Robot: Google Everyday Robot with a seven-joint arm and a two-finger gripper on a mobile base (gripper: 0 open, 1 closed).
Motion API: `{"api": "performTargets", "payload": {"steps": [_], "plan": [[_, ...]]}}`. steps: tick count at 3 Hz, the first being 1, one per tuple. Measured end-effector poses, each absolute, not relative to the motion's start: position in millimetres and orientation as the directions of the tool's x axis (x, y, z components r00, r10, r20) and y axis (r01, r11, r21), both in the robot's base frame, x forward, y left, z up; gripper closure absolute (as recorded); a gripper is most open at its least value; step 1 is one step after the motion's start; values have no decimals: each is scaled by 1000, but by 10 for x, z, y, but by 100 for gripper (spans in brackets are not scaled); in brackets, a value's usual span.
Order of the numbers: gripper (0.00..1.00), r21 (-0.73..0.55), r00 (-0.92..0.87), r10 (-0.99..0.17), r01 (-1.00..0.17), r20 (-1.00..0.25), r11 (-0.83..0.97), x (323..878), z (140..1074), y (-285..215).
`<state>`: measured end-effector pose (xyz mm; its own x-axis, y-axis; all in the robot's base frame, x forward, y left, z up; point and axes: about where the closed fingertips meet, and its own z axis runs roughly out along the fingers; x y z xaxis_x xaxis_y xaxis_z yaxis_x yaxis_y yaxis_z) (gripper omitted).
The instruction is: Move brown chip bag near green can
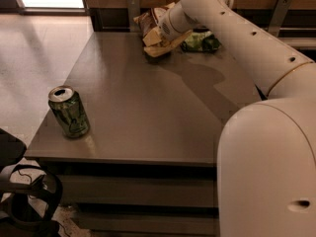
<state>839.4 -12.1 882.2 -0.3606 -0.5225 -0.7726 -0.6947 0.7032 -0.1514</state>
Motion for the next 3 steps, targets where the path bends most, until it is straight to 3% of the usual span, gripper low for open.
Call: {"api": "performTargets", "payload": {"steps": [3], "plan": [[100, -303, -294, -608, -660, -737, 687, 8166, 9759, -241]]}}
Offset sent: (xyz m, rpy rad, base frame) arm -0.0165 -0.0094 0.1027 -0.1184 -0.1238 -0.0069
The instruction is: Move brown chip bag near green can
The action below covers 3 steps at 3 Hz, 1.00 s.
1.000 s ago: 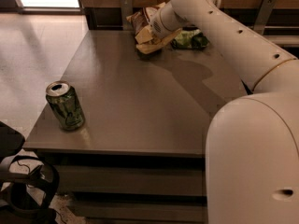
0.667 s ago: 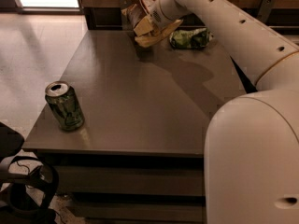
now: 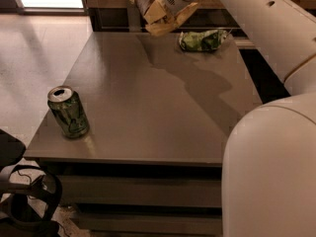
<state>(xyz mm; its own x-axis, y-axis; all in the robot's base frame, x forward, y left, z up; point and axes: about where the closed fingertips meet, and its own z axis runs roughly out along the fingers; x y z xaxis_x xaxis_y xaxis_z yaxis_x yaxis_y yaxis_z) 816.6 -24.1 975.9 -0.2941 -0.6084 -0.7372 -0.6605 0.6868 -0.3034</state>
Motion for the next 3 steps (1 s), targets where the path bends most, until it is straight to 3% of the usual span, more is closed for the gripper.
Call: {"api": "performTargets", "payload": {"steps": [3], "plan": [[100, -305, -319, -619, -655, -718, 692, 7055, 10510, -764]]}}
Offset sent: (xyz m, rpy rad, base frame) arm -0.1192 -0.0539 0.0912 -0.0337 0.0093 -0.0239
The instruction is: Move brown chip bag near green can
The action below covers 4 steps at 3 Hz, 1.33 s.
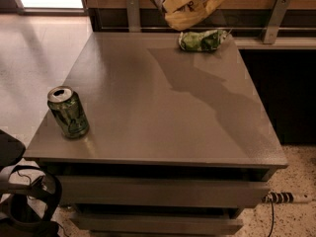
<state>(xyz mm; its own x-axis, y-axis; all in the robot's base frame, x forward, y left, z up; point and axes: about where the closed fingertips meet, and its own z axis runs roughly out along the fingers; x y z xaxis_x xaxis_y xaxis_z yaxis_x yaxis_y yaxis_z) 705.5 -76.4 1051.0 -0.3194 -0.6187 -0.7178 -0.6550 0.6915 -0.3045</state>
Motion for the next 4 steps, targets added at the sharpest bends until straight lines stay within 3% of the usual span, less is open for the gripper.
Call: {"api": "performTargets", "payload": {"steps": [3, 4], "plan": [[100, -212, -347, -596, -711, -724, 670, 5974, 10170, -1170], [100, -176, -282, -645, -816, -710, 550, 5680, 9766, -970]]}}
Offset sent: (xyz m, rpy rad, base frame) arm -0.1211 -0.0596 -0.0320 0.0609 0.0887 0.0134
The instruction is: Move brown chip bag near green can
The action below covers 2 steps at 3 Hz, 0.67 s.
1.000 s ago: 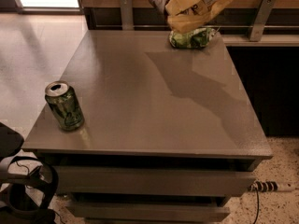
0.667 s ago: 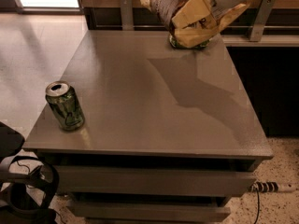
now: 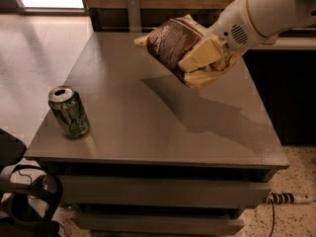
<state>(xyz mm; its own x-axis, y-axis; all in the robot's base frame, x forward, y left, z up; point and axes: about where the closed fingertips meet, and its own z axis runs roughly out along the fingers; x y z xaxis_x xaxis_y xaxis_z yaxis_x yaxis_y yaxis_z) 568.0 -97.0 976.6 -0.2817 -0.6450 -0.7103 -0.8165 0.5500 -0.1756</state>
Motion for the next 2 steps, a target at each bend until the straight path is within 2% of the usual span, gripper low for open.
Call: {"api": "performTargets", "payload": {"steps": [2], "plan": [[100, -179, -135, -728, -924, -672, 337, 5453, 9537, -457]]}}
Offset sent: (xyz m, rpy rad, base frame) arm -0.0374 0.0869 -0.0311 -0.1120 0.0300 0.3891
